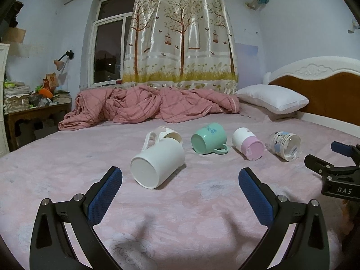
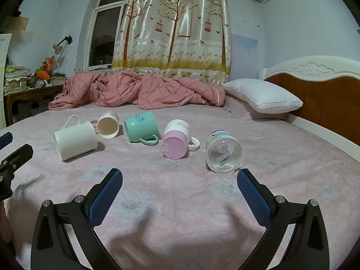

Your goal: Flip cup upright

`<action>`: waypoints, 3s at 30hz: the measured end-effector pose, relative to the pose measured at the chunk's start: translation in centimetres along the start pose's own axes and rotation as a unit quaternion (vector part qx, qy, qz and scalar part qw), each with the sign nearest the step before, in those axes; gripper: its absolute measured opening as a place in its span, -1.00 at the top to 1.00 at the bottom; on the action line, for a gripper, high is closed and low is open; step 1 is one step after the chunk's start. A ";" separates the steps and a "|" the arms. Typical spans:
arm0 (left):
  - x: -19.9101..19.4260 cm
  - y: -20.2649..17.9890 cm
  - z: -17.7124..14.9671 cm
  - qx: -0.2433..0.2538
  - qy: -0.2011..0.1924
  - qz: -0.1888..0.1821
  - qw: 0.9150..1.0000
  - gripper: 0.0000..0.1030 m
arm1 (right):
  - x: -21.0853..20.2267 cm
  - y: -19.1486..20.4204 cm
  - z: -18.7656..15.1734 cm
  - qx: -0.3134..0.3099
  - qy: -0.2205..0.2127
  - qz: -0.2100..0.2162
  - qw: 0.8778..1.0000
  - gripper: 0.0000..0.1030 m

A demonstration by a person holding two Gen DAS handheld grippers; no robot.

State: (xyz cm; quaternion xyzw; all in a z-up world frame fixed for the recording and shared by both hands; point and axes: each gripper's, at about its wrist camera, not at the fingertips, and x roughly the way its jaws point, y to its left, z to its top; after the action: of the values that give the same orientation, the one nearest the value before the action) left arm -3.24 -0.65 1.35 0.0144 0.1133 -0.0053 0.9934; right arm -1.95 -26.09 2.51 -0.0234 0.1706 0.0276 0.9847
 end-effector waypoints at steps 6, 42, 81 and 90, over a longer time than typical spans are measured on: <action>-0.1 -1.0 -0.2 0.025 -0.003 0.006 1.000 -1.00 | 0.1 0.2 0.0 -0.004 0.000 0.003 1.000 -1.00; 0.6 0.7 -0.4 -0.012 0.013 0.042 0.999 -1.00 | 4.1 -2.5 4.7 0.063 0.087 0.019 0.994 -0.99; 1.5 0.2 -0.5 -0.006 0.026 0.058 0.998 -1.00 | 27.5 0.6 10.5 0.067 0.335 0.041 0.939 -0.44; 1.4 0.2 -0.6 -0.009 0.021 0.057 0.998 -1.00 | 17.6 2.5 9.5 0.072 0.360 0.131 0.921 -0.44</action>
State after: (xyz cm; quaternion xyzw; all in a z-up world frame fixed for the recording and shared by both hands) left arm -1.97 -0.45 0.45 0.0123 0.1328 0.0529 0.9896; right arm 17.66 -22.24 5.40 0.0614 0.5171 0.1340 0.8431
